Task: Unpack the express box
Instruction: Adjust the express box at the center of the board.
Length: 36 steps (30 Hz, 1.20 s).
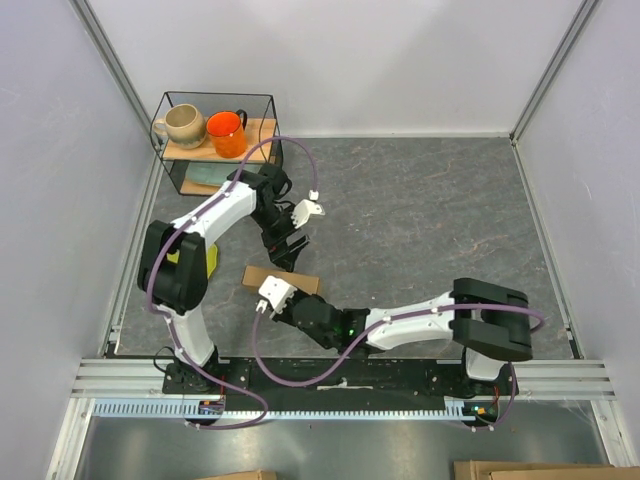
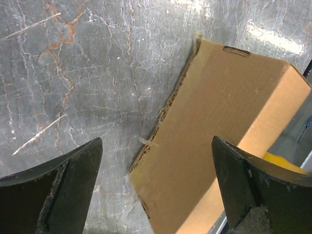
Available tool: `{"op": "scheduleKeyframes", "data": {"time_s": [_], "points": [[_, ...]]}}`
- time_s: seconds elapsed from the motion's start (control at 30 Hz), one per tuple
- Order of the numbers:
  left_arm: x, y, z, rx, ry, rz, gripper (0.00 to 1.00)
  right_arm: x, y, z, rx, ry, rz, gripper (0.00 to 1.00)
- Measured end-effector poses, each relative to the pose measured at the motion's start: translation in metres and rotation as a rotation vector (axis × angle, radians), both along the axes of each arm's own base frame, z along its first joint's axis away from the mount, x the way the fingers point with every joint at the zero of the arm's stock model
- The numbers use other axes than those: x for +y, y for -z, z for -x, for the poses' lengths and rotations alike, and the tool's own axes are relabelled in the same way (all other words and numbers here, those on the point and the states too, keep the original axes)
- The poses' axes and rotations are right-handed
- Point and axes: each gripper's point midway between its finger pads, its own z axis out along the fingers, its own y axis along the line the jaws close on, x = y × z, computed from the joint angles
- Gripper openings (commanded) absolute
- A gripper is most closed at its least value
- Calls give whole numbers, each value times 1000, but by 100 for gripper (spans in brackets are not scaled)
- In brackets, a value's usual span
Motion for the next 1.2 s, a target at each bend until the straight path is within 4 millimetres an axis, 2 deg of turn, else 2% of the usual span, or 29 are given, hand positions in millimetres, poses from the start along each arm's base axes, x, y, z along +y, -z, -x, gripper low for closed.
{"op": "scheduleKeyframes", "data": {"time_s": [0.2,0.37,0.47,0.53,0.6,0.67,0.77,0.83,1.0,1.1,1.2], "points": [[-5,8,5,25,22,-22,100,-7,-41,10,40,-51,-93,0],[-4,7,18,4,37,-52,100,-40,-72,23,91,-75,-168,0],[-2,-2,28,-18,37,-55,99,-63,-93,30,111,-73,-231,0],[-3,-10,32,-43,37,-49,100,-69,-100,33,126,-70,-261,0],[-4,-20,37,-66,41,-39,100,-69,-98,36,143,-69,-265,0],[-3,-27,47,-78,49,-28,100,-70,-87,41,161,-69,-238,0],[4,-30,71,-50,62,-20,100,-73,-68,49,180,-73,-191,0],[11,-25,87,-21,68,-29,100,-77,-60,49,182,-64,-171,0],[27,-1,121,94,71,-71,100,-82,-58,44,171,-30,-166,0],[32,5,130,126,71,-88,100,-86,-60,39,152,-1,-164,0],[32,4,129,119,72,-84,100,-91,-63,33,130,34,-163,0]]}}
